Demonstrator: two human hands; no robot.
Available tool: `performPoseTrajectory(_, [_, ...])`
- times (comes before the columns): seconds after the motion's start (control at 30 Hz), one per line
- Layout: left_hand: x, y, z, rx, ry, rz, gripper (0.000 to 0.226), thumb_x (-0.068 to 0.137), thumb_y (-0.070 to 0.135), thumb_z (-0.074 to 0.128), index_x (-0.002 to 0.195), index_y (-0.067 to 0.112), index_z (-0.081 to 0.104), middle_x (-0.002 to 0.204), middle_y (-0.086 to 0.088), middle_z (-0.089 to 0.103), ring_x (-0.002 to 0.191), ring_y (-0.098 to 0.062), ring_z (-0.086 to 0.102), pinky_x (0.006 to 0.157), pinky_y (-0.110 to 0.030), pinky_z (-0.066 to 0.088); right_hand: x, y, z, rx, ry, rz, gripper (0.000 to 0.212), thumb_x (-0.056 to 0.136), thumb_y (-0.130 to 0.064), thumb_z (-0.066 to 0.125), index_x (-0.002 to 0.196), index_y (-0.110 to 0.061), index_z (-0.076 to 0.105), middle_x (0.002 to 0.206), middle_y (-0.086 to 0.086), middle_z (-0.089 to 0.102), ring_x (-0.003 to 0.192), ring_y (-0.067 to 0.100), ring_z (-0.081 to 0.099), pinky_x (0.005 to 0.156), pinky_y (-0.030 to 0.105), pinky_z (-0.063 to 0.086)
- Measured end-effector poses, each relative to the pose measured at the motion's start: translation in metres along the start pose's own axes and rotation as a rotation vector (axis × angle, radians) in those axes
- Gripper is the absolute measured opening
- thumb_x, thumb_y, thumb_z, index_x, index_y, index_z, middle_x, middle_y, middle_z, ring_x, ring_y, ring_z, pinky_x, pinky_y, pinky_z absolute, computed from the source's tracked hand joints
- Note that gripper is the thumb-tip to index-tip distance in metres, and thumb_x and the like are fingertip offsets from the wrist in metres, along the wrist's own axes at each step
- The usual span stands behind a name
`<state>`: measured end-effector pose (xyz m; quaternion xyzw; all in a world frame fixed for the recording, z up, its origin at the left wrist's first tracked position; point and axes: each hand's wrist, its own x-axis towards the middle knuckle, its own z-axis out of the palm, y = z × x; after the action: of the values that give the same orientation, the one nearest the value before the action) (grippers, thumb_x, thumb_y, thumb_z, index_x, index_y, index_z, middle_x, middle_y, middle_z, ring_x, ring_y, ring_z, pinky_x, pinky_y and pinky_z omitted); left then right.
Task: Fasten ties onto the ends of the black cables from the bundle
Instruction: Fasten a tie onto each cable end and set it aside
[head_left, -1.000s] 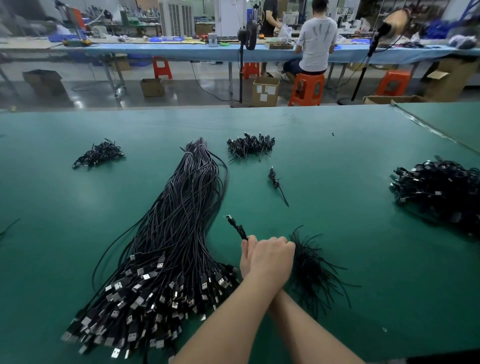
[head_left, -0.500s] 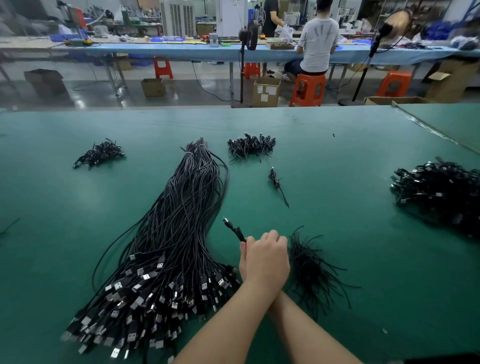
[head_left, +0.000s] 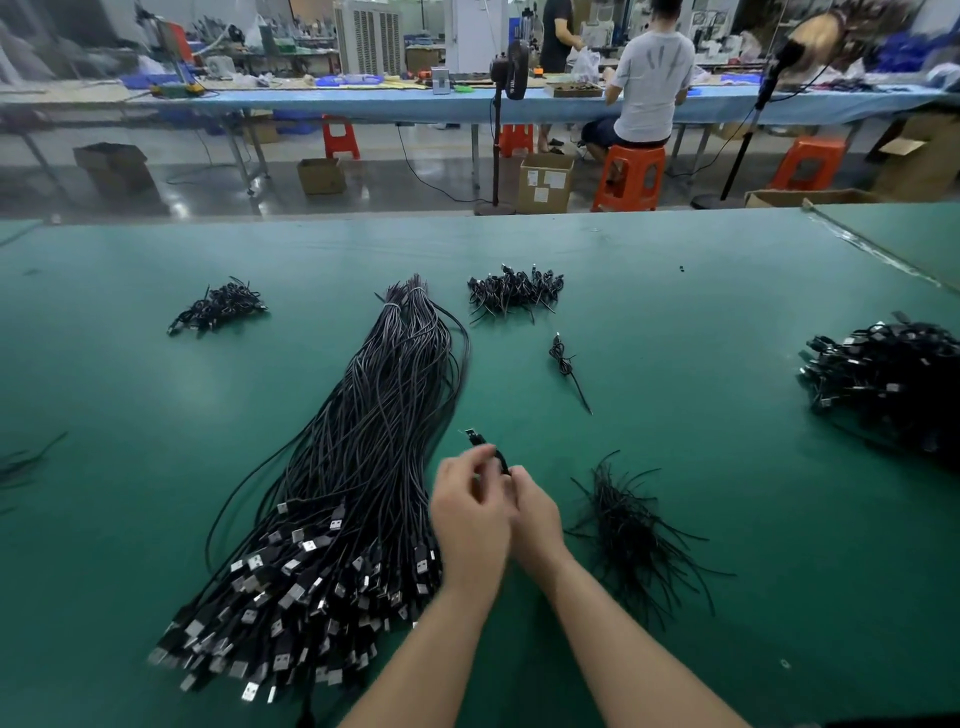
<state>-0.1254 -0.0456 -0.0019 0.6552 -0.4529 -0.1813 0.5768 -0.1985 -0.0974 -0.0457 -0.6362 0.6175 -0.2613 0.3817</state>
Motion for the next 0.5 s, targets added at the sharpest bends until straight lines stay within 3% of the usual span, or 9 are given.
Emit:
performPoseTrajectory(0.07, [0.021, -0.012, -0.019, -0.019, 0.025, -0.203, 0.017, 0.097, 0.015, 0.064, 0.112, 0.018, 0.071, 0.099, 0.015, 0.065, 0.092, 0.003, 0.062, 0.079, -0.007, 0.047, -0.002, 0.000, 0.000, 0.040, -0.008, -0.008, 0.035, 0.109, -0.033, 0.035, 0.089, -0.006, 0.045, 0.073, 0.002, 0.050, 0.067, 0.019, 0.044, 0.065, 0.036, 0.033])
performPoseTrajectory(0.13, [0.034, -0.024, -0.033, -0.012, -0.020, -0.376, 0.017, 0.098, 0.016, 0.063, 0.112, 0.016, 0.072, 0.099, 0.008, 0.070, 0.093, -0.007, 0.065, 0.086, -0.024, 0.055, -0.007, -0.001, -0.006, 0.142, -0.048, -0.021, 0.037, 0.109, -0.034, 0.036, 0.088, -0.005, 0.045, 0.074, 0.001, 0.046, 0.067, 0.017, 0.041, 0.067, 0.035, 0.034])
performPoseTrajectory(0.2, [0.039, -0.033, -0.040, -0.003, -0.064, -0.483, 0.015, 0.096, 0.016, 0.064, 0.108, 0.015, 0.073, 0.092, 0.004, 0.072, 0.084, -0.013, 0.066, 0.078, -0.033, 0.057, -0.012, -0.005, -0.011, 0.273, -0.112, -0.022, 0.035, 0.109, -0.034, 0.036, 0.084, -0.012, 0.044, 0.074, -0.001, 0.043, 0.068, 0.015, 0.039, 0.068, 0.033, 0.035])
performPoseTrajectory(0.3, [0.040, -0.033, -0.043, -0.028, -0.148, -0.487, 0.012, 0.094, 0.015, 0.066, 0.099, 0.020, 0.075, 0.087, 0.005, 0.074, 0.074, -0.008, 0.066, 0.065, -0.022, 0.050, -0.020, -0.016, -0.015, 0.337, -0.211, -0.048, 0.028, 0.109, -0.032, 0.040, 0.086, -0.017, 0.047, 0.076, -0.003, 0.044, 0.071, 0.012, 0.041, 0.069, 0.029, 0.036])
performPoseTrajectory(0.4, [0.038, -0.022, -0.043, -0.072, -0.241, -0.420, 0.022, 0.094, 0.011, 0.065, 0.084, 0.027, 0.076, 0.079, 0.011, 0.076, 0.072, 0.004, 0.066, 0.061, -0.009, 0.048, -0.027, -0.030, -0.015, 0.348, -0.328, -0.061, 0.025, 0.108, -0.026, 0.042, 0.086, -0.021, 0.052, 0.069, -0.010, 0.048, 0.058, 0.003, 0.041, 0.057, 0.019, 0.035])
performPoseTrajectory(0.5, [0.036, -0.014, -0.045, -0.089, -0.277, -0.357, 0.023, 0.094, 0.009, 0.063, 0.086, 0.024, 0.079, 0.082, 0.010, 0.076, 0.083, -0.005, 0.069, 0.073, -0.018, 0.052, -0.030, -0.043, -0.023, 0.372, -0.381, -0.057, 0.028, 0.109, -0.022, 0.041, 0.083, -0.023, 0.052, 0.061, -0.015, 0.048, 0.047, -0.003, 0.039, 0.046, 0.013, 0.032])
